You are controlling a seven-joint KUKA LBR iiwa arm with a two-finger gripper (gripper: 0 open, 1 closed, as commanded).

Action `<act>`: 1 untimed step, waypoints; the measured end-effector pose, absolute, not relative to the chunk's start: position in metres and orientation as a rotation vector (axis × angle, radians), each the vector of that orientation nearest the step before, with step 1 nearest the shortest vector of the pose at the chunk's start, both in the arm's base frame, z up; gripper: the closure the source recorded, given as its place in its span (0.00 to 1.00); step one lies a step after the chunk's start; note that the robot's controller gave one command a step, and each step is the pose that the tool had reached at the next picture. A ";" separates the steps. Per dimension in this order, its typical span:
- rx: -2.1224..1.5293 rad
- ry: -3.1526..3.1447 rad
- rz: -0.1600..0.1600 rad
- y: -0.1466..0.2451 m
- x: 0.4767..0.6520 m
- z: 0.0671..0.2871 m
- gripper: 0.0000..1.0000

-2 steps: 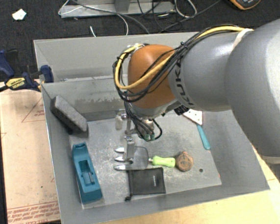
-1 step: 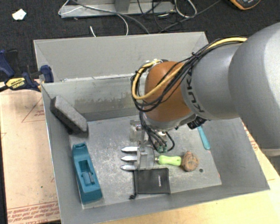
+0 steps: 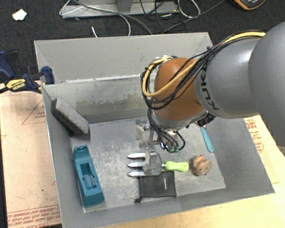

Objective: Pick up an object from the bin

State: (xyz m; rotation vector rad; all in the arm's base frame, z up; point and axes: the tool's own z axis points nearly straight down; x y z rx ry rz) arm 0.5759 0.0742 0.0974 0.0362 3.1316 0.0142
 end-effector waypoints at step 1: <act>-0.014 3.134 0.013 0.065 0.565 0.088 0.00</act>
Offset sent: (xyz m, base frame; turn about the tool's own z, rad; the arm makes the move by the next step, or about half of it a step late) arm -0.0411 -0.0470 -0.0206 -0.0566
